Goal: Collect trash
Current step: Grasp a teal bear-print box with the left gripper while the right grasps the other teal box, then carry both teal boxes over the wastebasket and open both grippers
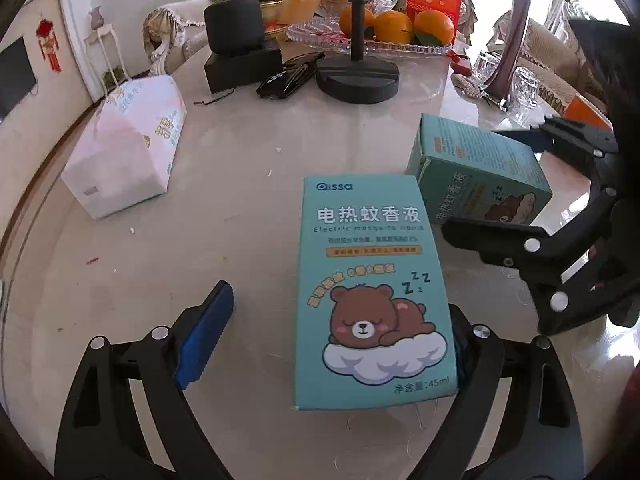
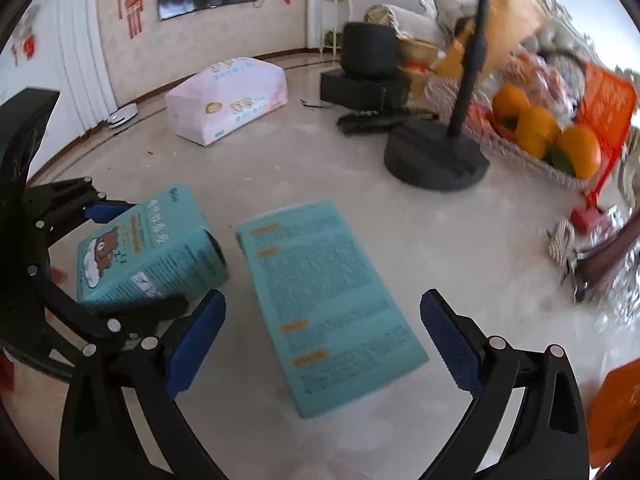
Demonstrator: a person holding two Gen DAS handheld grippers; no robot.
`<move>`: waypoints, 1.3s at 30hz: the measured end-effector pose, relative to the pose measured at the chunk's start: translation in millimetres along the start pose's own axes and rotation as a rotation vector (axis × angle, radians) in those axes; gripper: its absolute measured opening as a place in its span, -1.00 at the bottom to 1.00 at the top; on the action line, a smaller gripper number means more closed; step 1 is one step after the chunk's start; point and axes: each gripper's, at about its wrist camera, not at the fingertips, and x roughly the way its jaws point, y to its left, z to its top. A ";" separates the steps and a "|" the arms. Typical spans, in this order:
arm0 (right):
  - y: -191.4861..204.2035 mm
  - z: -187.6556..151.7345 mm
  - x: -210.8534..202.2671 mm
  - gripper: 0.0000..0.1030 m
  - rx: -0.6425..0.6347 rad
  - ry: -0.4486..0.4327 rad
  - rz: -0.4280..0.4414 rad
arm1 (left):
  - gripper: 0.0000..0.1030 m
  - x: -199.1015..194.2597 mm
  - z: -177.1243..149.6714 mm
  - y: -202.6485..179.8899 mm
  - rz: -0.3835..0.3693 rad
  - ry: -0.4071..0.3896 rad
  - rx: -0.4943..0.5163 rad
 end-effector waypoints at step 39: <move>250.6 -287.3 -280.7 -0.12 0.700 -0.307 0.086 | -0.07 -267.6 -242.3 10.6 -0.240 -0.273 0.049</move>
